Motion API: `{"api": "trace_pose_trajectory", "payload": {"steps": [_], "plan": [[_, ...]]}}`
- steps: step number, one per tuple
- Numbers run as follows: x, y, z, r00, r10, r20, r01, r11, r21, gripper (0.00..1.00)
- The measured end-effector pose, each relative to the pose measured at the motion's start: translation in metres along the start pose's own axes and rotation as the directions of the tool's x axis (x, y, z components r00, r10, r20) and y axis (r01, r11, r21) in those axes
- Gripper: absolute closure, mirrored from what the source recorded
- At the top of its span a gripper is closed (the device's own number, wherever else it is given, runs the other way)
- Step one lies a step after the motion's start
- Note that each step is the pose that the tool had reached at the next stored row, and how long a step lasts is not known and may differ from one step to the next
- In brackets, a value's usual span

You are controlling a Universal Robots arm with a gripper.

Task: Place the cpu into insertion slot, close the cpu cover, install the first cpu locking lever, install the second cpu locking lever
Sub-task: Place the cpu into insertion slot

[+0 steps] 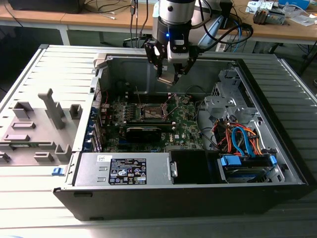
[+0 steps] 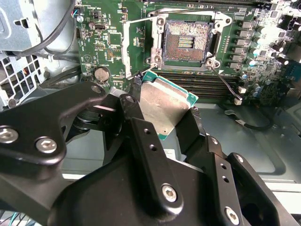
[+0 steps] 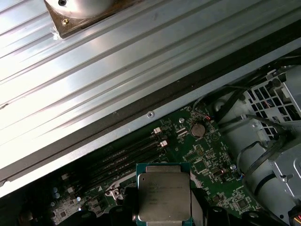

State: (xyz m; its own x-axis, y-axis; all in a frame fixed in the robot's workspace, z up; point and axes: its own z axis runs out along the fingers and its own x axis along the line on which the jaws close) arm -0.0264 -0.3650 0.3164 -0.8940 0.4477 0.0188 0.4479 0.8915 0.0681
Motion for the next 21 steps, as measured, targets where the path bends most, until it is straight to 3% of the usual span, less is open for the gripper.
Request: {"api": "trace_pose_trajectory", "payload": {"steps": [21], "plan": [[0.0000,-0.0001,0.0006,0.9998,0.022,0.0014,-0.022,0.9998,-0.0004,0.45]]}}
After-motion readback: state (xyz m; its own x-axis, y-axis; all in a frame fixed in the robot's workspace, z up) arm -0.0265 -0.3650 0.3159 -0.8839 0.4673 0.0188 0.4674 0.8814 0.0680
